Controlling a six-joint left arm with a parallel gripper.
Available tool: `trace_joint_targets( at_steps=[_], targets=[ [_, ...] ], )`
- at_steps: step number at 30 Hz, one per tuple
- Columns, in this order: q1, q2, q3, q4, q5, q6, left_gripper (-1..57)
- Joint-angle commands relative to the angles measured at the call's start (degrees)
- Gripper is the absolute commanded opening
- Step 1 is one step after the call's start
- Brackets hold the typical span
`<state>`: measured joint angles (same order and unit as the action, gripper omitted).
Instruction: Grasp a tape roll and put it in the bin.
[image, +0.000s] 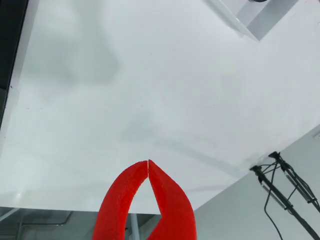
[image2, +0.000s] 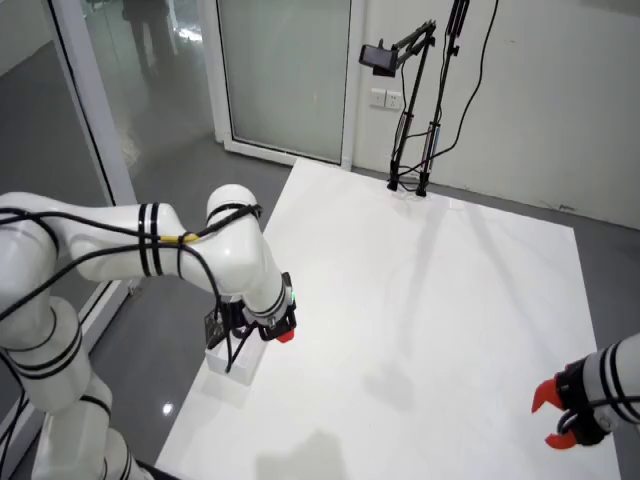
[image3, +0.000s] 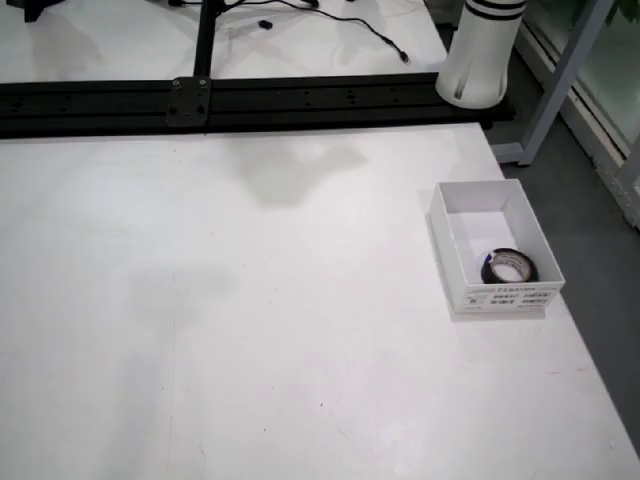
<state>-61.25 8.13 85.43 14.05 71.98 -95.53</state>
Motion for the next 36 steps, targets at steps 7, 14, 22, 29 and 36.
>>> trace_joint_targets(
  at_steps=[7, 14, 22, 29, 36],
  targets=[
    [-3.62, 0.05, 0.0, 0.01, 0.0, 0.0, -0.4],
    [-5.46, 0.05, 0.0, 0.01, 0.0, 0.0, -0.4],
    [-4.49, 0.05, 0.0, 0.01, 0.0, 0.0, -0.4],
    [-1.86, 0.05, 0.0, 0.01, 0.0, 0.0, -0.4],
    [0.25, -0.04, 0.0, 0.01, 0.0, 0.0, -0.4]
  ],
)
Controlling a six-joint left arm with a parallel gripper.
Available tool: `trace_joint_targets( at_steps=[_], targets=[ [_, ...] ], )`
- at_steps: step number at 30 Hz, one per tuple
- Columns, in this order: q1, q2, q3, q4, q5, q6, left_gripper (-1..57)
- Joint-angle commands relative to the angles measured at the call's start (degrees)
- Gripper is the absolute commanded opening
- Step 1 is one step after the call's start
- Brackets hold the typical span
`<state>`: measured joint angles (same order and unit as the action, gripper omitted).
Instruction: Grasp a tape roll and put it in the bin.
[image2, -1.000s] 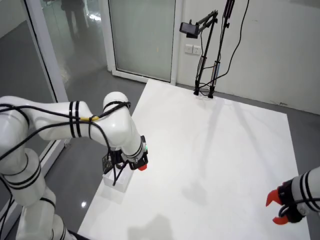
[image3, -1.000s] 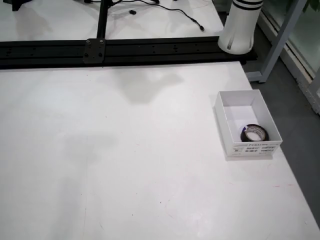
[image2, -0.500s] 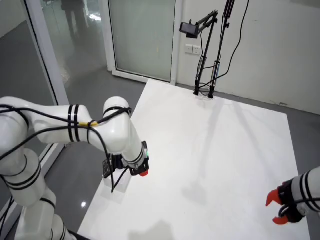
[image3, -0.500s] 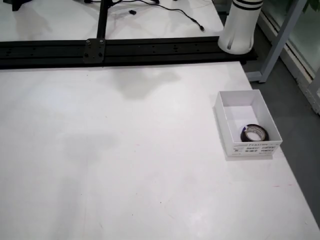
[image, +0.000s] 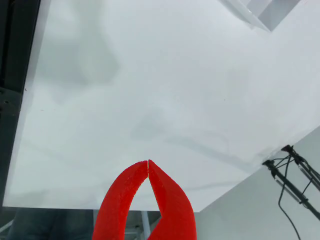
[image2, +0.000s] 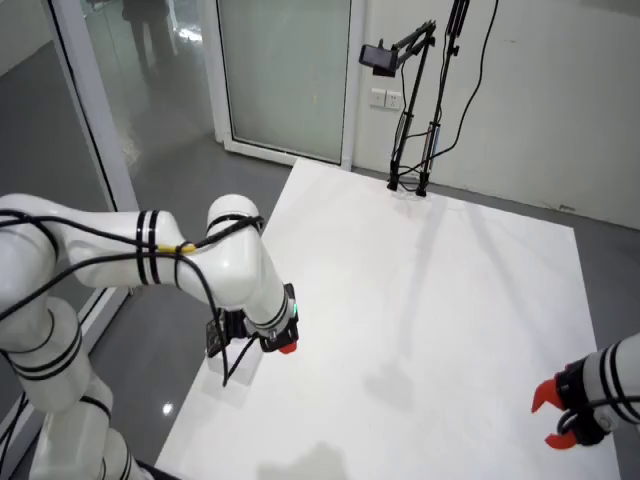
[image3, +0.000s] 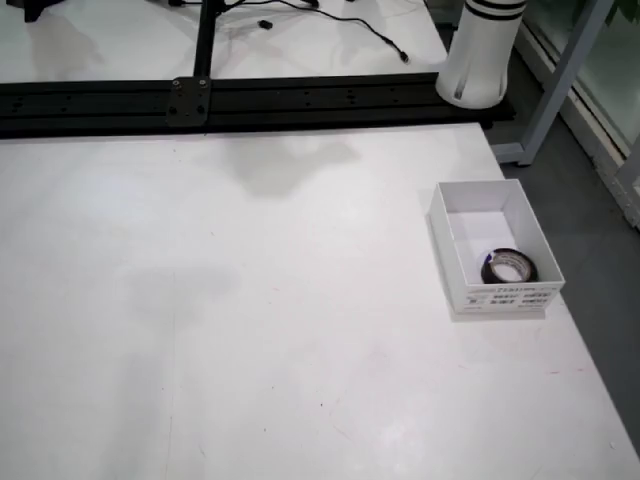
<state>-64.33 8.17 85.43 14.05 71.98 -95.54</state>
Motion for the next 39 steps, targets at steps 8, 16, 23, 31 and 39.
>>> trace_joint_targets(
  at_steps=[8, 16, 23, 31, 39],
  targets=[
    [3.43, -0.09, 0.0, 0.01, 0.0, 0.0, -0.4],
    [1.41, -0.09, 0.0, 0.01, 0.0, 0.0, -0.4],
    [-0.35, 0.0, 0.0, 0.01, 0.0, 0.0, -0.4],
    [-0.97, 0.0, 0.0, 0.01, 0.0, 0.0, -0.4],
    [0.35, 0.0, 0.0, 0.01, 0.0, 0.0, -0.4]
  ],
)
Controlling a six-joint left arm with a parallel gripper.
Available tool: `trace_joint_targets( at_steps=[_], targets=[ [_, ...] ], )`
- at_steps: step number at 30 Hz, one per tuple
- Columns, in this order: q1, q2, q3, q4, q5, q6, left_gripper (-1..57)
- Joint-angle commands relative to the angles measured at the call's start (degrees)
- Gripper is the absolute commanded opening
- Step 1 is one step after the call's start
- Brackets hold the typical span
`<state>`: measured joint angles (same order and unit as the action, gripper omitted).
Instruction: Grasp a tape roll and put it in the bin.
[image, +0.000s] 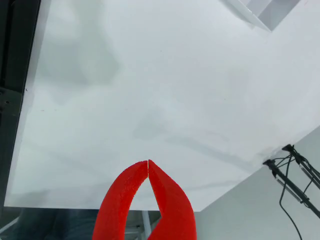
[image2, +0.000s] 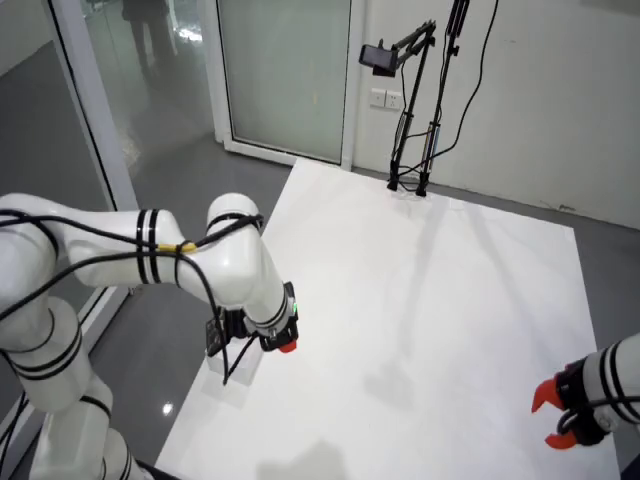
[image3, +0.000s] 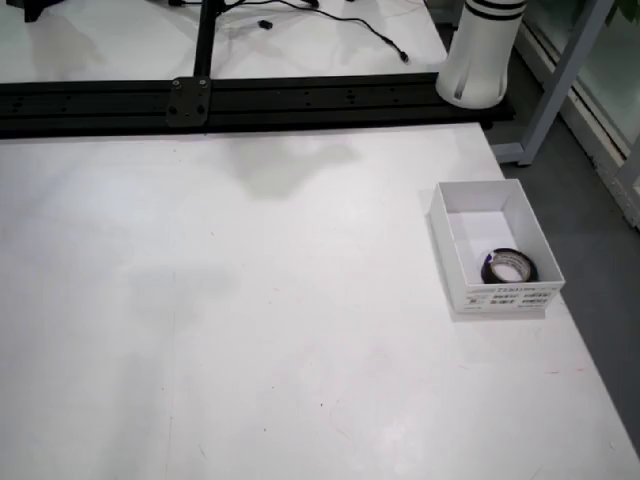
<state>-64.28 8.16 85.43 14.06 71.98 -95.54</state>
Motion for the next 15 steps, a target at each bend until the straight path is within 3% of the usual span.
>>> trace_joint_targets(
  at_steps=[1, 15],
  targets=[
    [0.56, 0.02, 0.0, 0.0, 0.0, 0.0, -0.4],
    [2.31, 0.02, 0.0, 0.0, 0.0, 0.0, -0.4]
  ],
)
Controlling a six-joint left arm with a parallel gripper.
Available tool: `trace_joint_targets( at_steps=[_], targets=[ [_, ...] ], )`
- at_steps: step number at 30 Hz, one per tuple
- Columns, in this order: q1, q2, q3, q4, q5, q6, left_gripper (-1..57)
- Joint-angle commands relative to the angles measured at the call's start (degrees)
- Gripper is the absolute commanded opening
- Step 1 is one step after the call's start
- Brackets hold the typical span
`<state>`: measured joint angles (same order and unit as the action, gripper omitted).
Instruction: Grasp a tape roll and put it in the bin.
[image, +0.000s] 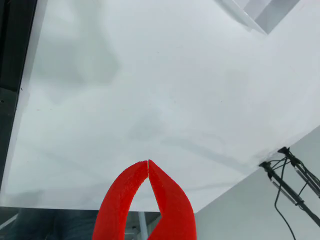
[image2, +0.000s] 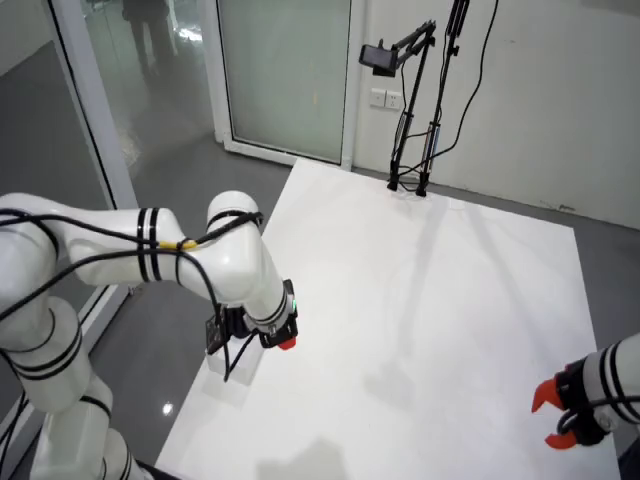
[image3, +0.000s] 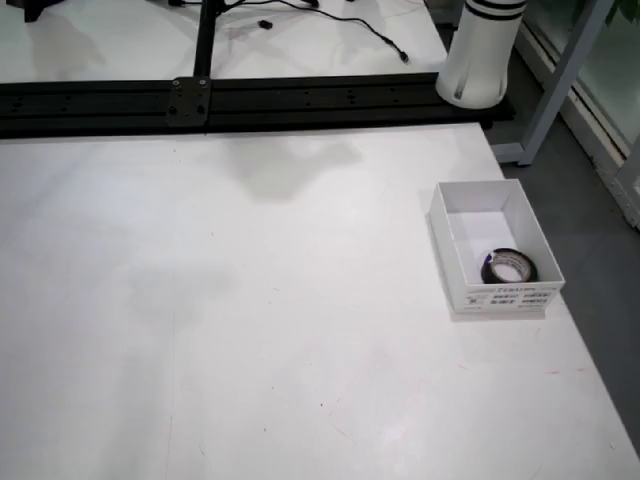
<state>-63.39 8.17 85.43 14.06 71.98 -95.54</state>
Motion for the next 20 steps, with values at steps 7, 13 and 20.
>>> trace_joint_targets(
  at_steps=[7, 13, 20],
  targets=[
    [0.9, 0.0, 0.0, 0.0, 0.0, 0.0, -0.4],
    [0.02, 0.0, 0.0, 0.0, 0.0, 0.0, -0.4],
    [-0.68, 0.0, 0.0, 0.0, 0.0, 0.0, -0.4]
  ],
)
